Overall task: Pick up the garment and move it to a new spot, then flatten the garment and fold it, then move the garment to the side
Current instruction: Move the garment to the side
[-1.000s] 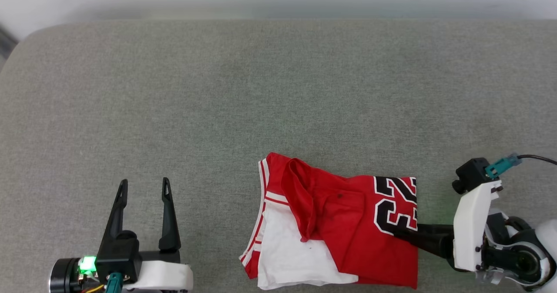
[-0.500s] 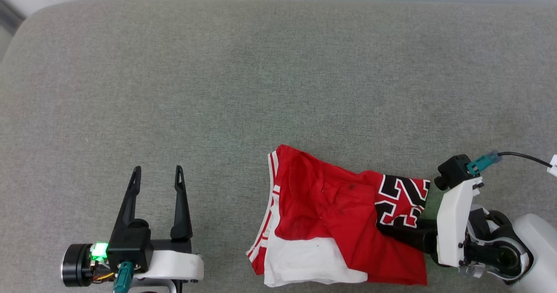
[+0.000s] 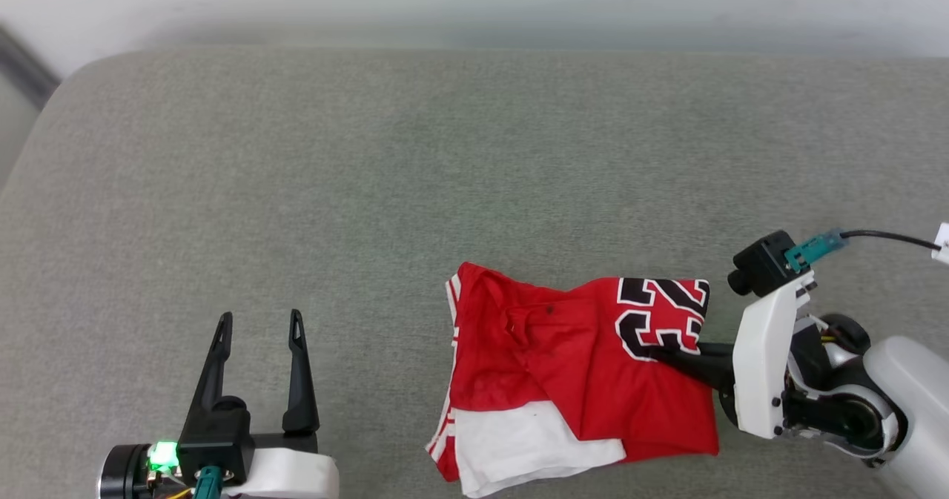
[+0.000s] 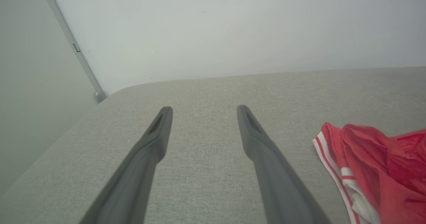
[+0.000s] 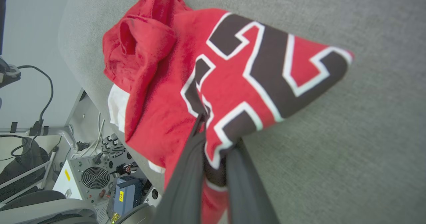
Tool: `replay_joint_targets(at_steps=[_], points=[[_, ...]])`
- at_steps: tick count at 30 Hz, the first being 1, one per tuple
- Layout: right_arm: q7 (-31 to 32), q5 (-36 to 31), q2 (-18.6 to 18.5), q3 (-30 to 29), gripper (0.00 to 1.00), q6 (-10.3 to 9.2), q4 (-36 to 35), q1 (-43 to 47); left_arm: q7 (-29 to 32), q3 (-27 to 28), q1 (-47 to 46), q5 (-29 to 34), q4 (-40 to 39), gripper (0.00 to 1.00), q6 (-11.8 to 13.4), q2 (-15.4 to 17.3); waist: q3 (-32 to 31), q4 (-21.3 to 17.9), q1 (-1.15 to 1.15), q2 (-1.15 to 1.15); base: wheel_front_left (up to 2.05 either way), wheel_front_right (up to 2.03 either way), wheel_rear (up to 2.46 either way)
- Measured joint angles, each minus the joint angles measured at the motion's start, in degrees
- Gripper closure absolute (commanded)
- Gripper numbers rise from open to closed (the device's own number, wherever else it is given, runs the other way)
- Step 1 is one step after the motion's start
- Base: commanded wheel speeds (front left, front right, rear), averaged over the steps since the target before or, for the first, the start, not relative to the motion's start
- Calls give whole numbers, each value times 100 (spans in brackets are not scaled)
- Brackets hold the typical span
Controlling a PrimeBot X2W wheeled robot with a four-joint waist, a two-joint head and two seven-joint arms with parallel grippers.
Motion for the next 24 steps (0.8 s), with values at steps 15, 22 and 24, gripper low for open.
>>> replay_joint_targets(at_steps=[15,22,24], points=[[90,-661,-1306,632,100,0,-1319,-1349,0,235,125,-15,-215,0,91,51,1,-1228,0,0,0,0,0],[47,-1073,-1874,635,100,1,-1069,-1806,0,234,-194,70,-301,0,56,185,490,-1727,0,0,0,0,0],[-24,-1243,-2020,649,100,2,-865,-1972,0,209,-270,97,-333,0,43,252,655,-1822,0,0,0,0,0]])
